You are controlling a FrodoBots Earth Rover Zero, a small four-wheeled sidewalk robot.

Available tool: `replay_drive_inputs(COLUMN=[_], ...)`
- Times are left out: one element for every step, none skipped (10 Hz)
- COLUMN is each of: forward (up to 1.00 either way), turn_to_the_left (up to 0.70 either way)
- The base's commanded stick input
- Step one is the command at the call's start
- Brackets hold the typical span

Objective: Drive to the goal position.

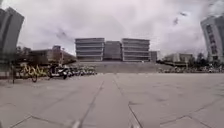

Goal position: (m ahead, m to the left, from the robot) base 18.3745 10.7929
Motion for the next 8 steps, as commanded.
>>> replay_drive_inputs(forward=[1.0,1.0,1.0,1.0,1.0,1.0,1.0,1.0], turn_to_the_left=[0.0,0.0,0.0,0.0,-0.07,-0.27,-0.27,-0.06])
